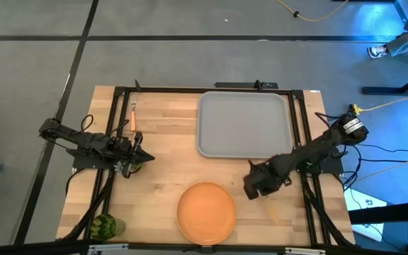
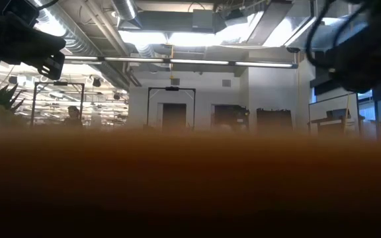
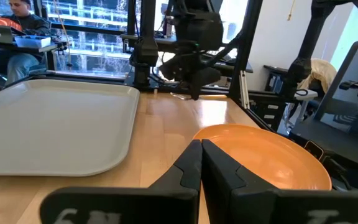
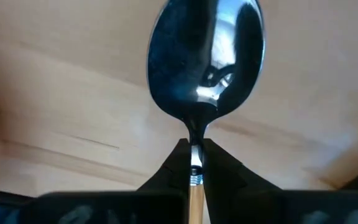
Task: Pick and place plate/cup/fork/spoon on tray
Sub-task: Put the orange spoon on the right of the gray food tray
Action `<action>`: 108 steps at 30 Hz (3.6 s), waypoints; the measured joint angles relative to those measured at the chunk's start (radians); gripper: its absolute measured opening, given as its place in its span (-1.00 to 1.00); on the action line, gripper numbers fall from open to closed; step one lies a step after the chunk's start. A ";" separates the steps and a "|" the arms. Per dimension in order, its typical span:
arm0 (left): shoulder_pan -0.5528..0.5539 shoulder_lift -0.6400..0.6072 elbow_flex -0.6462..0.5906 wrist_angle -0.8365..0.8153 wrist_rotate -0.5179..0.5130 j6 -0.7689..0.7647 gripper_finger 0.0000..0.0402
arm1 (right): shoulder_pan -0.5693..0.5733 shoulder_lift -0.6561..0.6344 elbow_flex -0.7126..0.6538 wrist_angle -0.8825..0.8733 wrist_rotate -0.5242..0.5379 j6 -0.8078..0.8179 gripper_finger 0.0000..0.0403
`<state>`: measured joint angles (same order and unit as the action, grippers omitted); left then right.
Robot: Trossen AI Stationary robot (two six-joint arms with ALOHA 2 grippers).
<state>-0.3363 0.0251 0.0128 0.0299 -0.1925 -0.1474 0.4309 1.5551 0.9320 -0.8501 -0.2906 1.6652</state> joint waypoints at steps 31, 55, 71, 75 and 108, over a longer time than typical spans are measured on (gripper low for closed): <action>0.000 0.000 0.000 0.000 0.000 0.000 -1.00 | -0.836 -0.127 0.007 -0.296 0.174 -0.796 -0.89; 0.000 0.000 0.000 0.000 0.000 0.000 -1.00 | -1.344 -0.126 -0.192 -0.040 0.263 -1.031 -0.89; 0.000 0.000 0.000 0.000 0.000 0.000 -1.00 | -1.411 -0.126 -0.201 0.031 0.263 -1.148 -0.84; 0.000 0.000 0.000 0.000 0.000 0.000 -1.00 | -1.411 -0.126 -0.201 0.032 0.263 -1.151 -0.76; 0.000 0.000 0.000 0.000 0.000 0.000 -1.00 | -1.410 -0.126 -0.201 0.053 0.218 -1.172 -0.75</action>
<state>-0.3367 0.0254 0.0129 0.0302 -0.1928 -0.1473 -0.9794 1.4296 0.7311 -0.7968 -0.0726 0.4929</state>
